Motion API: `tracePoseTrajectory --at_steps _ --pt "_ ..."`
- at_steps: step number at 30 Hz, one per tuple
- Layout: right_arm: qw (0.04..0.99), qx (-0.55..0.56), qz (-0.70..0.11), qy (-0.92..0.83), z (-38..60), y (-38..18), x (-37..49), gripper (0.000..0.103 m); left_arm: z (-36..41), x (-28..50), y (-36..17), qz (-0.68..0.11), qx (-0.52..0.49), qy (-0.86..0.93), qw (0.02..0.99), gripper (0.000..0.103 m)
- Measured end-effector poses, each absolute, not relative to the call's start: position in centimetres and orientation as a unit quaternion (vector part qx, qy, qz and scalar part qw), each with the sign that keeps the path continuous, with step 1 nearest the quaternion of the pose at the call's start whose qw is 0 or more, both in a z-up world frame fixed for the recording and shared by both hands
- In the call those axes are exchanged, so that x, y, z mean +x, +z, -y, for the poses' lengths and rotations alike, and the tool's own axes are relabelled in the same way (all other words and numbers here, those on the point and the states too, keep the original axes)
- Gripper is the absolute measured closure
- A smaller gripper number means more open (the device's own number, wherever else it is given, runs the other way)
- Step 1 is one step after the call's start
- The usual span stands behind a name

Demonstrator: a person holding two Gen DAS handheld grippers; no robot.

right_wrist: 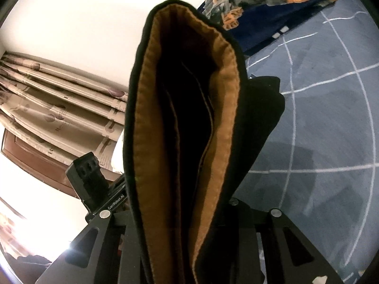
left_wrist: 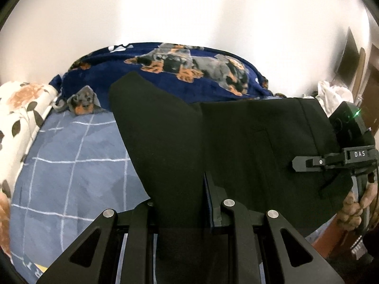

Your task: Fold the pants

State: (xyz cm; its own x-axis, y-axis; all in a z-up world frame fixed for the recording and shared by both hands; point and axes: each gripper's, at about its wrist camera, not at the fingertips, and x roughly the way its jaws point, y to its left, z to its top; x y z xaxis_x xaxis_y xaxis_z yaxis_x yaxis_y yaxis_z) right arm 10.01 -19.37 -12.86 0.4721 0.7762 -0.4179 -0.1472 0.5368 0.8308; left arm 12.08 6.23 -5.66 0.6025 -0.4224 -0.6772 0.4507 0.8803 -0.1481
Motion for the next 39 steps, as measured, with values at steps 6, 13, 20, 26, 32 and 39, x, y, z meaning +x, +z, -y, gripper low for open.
tracePoseTrajectory --at_steps 6,13,20,26,32,39 --pt "0.768 0.377 -0.418 0.304 18.6 -13.1 12.7 0.078 -7.0 14.3 -5.7 -0.369 0.025 -0.231 0.9 0.083" --pt "0.765 0.376 -0.42 0.31 17.7 -13.8 16.2 0.078 -8.0 17.6 -6.0 -0.366 0.028 -0.211 0.906 0.083" --pt "0.761 0.382 -0.419 0.316 17.4 -15.0 19.7 0.078 -9.1 21.3 -6.5 -0.364 0.03 -0.197 0.91 0.083" --pt "0.76 0.38 -0.418 0.321 17.2 -15.6 22.6 0.078 -9.7 24.4 -6.8 -0.36 0.033 -0.183 0.914 0.083" --pt "0.761 0.375 -0.42 0.324 17.0 -15.8 24.7 0.078 -10.2 26.9 -7.6 -0.362 0.034 -0.177 0.915 0.083" --pt "0.759 0.379 -0.421 0.321 17.0 -16.5 27.0 0.078 -10.3 29.4 -8.8 -0.368 0.033 -0.171 0.913 0.083"
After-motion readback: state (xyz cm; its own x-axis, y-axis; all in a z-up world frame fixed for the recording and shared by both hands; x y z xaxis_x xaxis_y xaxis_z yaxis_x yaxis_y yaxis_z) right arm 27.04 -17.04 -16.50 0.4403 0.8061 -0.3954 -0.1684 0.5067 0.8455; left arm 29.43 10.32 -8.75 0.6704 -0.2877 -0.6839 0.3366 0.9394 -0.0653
